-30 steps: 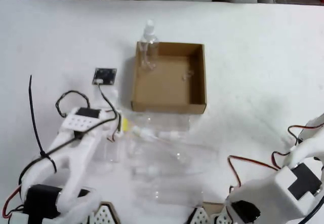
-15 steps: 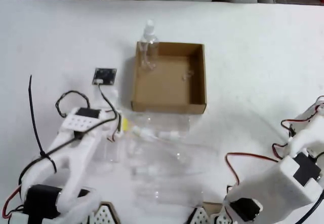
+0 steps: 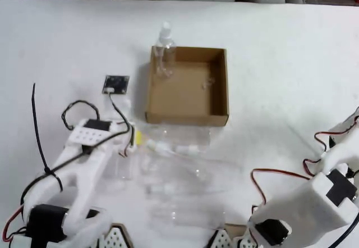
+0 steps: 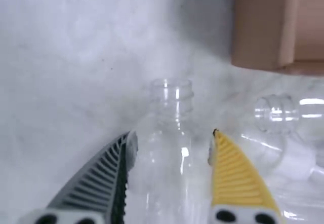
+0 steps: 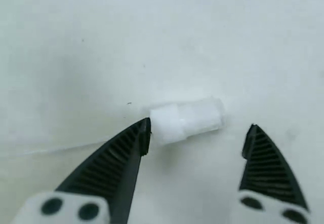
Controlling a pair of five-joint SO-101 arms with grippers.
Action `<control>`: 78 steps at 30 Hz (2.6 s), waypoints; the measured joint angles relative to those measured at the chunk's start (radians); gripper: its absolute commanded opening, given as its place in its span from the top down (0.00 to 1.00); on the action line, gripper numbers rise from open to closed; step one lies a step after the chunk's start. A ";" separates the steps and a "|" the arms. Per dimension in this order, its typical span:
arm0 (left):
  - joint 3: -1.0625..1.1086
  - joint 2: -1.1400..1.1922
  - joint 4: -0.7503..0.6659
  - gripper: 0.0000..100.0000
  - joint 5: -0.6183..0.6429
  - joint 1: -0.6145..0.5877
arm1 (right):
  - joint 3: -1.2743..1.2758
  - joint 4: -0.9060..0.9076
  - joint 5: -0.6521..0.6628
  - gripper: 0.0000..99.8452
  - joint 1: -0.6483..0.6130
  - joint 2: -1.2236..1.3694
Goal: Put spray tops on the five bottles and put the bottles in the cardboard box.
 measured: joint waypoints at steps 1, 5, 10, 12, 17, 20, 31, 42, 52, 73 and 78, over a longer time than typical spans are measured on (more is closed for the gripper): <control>0.000 0.000 0.000 0.98 0.000 0.000 | 0.000 0.009 0.048 0.96 0.000 0.000; 0.000 0.000 0.000 0.98 0.000 0.000 | 0.000 0.038 0.249 0.97 -0.002 -0.025; 0.000 0.000 0.000 0.98 0.000 0.000 | 0.000 0.074 0.350 0.98 0.041 -0.028; 0.000 0.000 0.000 0.98 0.000 0.000 | 0.003 0.089 0.387 0.98 0.068 -0.029; 0.000 0.000 0.000 0.98 0.000 0.000 | 0.074 0.094 0.502 0.98 0.120 -0.031; 0.000 0.000 0.000 0.98 0.000 0.000 | 0.117 0.123 0.569 0.98 0.169 -0.091; 0.000 0.000 0.000 0.98 0.000 0.000 | 0.348 0.146 0.718 0.98 0.232 -0.393; 0.003 0.000 -0.002 0.98 0.000 0.000 | 0.603 -0.084 0.723 0.98 0.256 -0.534; 0.003 0.000 -0.002 0.98 0.000 0.000 | 0.543 -0.264 0.706 0.98 0.253 -0.374; 0.005 0.000 -0.018 0.98 0.000 0.000 | 0.114 -0.068 0.600 0.98 0.187 0.043; 0.005 0.000 -0.018 0.98 0.000 0.000 | 0.114 -0.048 0.597 0.98 0.184 0.003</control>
